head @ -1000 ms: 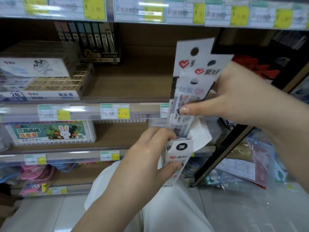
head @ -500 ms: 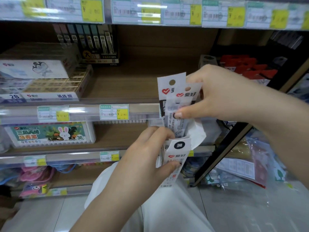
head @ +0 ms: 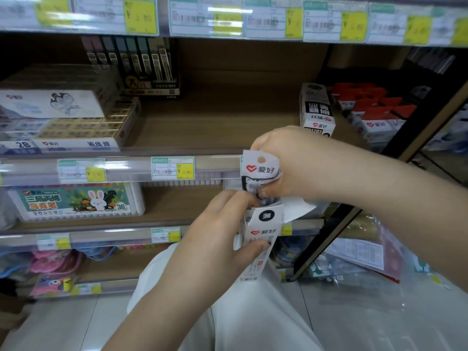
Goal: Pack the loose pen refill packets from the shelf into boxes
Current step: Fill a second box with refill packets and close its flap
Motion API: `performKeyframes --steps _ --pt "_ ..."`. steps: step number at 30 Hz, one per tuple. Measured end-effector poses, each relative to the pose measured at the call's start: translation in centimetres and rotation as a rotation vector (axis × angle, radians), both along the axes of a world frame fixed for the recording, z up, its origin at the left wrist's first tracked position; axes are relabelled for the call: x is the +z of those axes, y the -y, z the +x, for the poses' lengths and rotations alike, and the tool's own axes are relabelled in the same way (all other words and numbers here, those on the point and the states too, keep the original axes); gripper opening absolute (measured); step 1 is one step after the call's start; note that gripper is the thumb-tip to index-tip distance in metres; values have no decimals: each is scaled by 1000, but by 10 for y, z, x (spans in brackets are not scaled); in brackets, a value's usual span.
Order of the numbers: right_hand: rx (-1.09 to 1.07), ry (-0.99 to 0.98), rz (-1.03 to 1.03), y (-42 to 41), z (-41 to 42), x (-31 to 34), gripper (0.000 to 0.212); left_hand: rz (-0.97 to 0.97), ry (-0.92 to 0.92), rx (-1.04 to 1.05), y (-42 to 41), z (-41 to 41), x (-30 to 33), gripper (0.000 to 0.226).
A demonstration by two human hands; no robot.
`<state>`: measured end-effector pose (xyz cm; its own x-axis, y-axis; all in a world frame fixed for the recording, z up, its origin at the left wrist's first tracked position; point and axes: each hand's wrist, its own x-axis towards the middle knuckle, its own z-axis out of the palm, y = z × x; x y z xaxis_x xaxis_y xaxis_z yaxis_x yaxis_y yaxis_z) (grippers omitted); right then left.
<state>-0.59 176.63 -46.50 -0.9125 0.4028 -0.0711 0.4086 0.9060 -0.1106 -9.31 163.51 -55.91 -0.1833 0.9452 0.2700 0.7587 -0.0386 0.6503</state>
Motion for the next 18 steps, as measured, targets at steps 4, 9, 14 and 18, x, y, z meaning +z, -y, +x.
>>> performKeyframes --steps 4,9,14,18 --pt "14 -10 8 6 3 17 18 8 14 -4 0 -5 3 43" --pt "18 11 224 11 -6 25 12 -5 -23 -25 -1 -1 5 44" --pt "27 79 339 8 -17 14 20 -18 -24 -31 -3 -2 4 48" --pt "24 131 322 13 -16 18 21 -8 -28 -45 0 -3 1 46"
